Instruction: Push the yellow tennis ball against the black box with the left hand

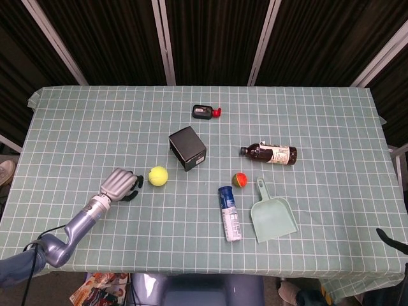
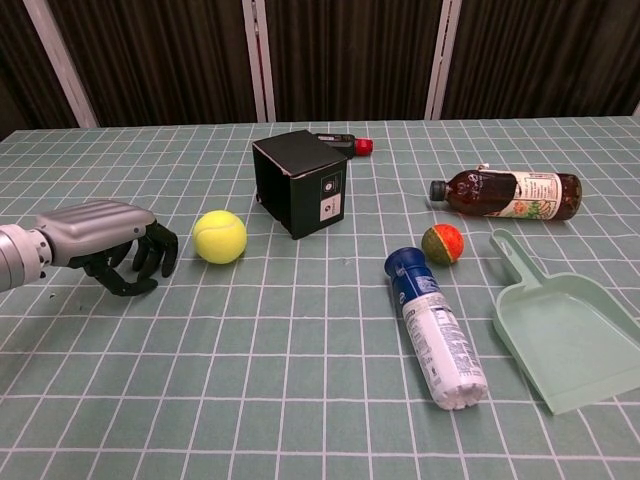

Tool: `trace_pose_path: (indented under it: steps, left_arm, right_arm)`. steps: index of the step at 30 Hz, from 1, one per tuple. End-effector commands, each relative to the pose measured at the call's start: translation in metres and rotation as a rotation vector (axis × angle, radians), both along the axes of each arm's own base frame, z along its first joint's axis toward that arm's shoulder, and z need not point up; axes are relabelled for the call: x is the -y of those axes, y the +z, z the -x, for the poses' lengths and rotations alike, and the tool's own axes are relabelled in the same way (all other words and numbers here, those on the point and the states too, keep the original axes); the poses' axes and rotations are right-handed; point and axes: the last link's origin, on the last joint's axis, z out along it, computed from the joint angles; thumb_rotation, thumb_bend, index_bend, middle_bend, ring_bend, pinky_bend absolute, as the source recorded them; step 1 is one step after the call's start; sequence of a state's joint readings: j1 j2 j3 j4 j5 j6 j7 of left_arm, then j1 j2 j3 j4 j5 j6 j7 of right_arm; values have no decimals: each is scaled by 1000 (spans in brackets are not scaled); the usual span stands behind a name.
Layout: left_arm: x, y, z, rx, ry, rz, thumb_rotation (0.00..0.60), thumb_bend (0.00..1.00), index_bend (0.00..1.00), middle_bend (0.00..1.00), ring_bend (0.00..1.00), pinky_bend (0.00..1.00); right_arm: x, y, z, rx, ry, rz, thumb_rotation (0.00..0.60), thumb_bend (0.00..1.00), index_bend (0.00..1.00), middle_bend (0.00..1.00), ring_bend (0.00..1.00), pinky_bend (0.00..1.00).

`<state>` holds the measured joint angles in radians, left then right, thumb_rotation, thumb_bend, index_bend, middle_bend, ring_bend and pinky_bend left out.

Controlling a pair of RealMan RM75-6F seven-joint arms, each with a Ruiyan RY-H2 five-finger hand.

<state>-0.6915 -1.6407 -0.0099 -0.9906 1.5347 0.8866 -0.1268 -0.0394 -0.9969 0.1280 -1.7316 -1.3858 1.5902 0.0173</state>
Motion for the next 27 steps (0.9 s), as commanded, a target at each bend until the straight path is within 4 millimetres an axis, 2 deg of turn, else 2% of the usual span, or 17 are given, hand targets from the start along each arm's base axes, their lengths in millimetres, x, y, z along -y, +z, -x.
trace_pose_path:
  steps: [1, 7, 12, 20, 27]
  left_arm:
    - [6, 2, -3, 17, -1, 24, 600, 386, 444, 569, 508, 601]
    - [16, 4, -13, 83, -3, 69, 600, 383, 451, 587, 518, 614]
    - [15, -4, -25, 133, -26, 71, 600, 366, 413, 541, 490, 609]
    - [10, -26, -44, 254, 5, 109, 600, 354, 320, 442, 380, 496]
    - [3, -35, -54, 268, -5, 129, 600, 343, 304, 417, 365, 479]
  right_arm:
    - [-2, 1, 0, 1, 0, 6, 600, 131, 0, 0, 0, 0]
    - [-2, 1, 0, 1, -4, 7, 600, 132, 0, 0, 0, 0]
    - [-2, 0, -1, -1, -3, -1, 600, 132, 0, 0, 0, 0]
    - [-4, 3, -1, 8, 2, 8, 600, 132, 0, 0, 0, 0]
    - [-7, 5, -1, 10, 11, 12, 600, 132, 0, 0, 0, 0]
